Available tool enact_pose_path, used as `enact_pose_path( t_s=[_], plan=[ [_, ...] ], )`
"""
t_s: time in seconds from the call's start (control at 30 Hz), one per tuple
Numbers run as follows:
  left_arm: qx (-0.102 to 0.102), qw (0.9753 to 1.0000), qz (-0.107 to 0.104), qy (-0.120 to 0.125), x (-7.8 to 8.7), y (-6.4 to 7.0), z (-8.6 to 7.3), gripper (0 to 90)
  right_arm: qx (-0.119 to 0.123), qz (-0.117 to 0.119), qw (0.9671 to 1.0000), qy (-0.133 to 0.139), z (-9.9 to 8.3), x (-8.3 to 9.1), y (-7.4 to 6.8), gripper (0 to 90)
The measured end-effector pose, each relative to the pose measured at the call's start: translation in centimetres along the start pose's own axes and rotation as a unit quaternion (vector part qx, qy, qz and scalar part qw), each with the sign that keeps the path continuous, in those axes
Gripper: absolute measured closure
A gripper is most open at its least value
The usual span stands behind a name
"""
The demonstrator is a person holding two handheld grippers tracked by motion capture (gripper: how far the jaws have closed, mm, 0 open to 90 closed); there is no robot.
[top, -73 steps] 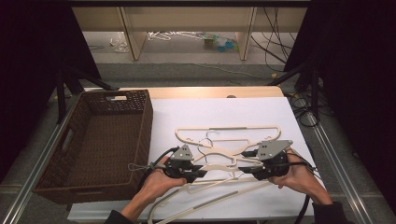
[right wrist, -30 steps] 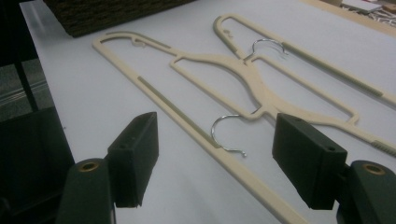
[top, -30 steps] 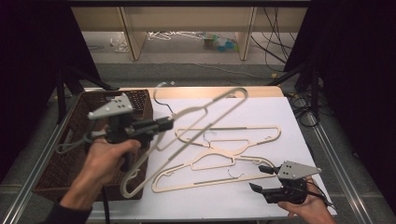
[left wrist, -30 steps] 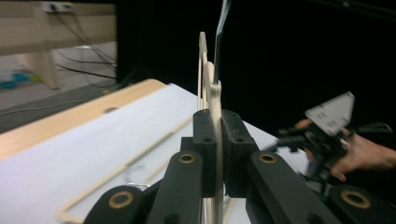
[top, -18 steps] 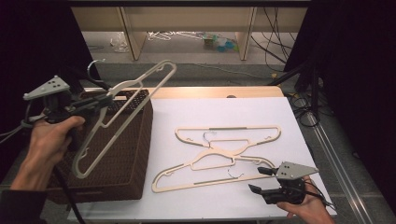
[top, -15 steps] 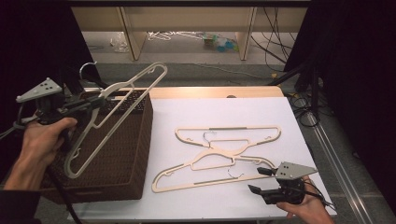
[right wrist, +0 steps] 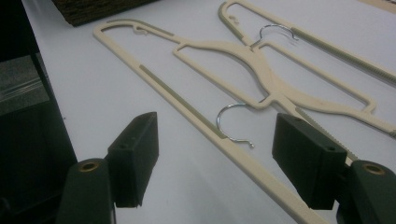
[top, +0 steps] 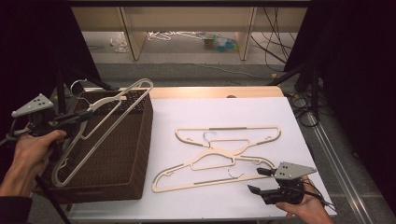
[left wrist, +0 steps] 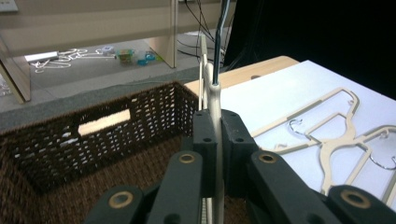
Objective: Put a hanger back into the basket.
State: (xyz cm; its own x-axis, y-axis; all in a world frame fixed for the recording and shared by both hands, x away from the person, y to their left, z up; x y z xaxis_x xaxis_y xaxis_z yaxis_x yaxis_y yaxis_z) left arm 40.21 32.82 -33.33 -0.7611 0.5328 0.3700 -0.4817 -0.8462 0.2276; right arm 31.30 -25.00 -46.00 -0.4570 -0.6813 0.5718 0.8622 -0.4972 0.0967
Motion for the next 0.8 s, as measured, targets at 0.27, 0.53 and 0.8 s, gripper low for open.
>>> enact_pose_path(
  t_s=[0.27,0.53,0.8],
  plan=[
    [0.007,0.9999,0.005,-0.008,0.4,-1.3,-0.9,85.6,0.001,0.002,1.0000,-0.001,0.0,-0.1,-0.1,32.5],
    [0.036,0.9992,0.017,-0.006,0.3,-2.8,-1.9,85.6,0.005,0.005,0.9999,-0.007,-0.1,-0.4,-0.3,32.4],
    [0.037,0.9984,0.019,-0.037,-1.0,-3.1,-2.5,85.6,0.006,0.006,0.9999,-0.009,-0.2,-0.3,-0.3,32.4]
  ],
)
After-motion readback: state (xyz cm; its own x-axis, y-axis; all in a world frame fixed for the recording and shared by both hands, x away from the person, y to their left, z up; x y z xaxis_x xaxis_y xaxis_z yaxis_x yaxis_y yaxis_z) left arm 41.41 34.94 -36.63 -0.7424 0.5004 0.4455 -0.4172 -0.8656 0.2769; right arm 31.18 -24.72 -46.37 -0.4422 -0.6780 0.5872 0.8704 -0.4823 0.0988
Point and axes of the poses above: each handheld gripper's, and its own axes: x roughly backward along the jaws, z roughly out of its top, y roughly to its right, the point moved 4 cm from there along -x, roughly forward along the jaws, and after that the axes turned 8 degrees about x, right-handed, at the moved point
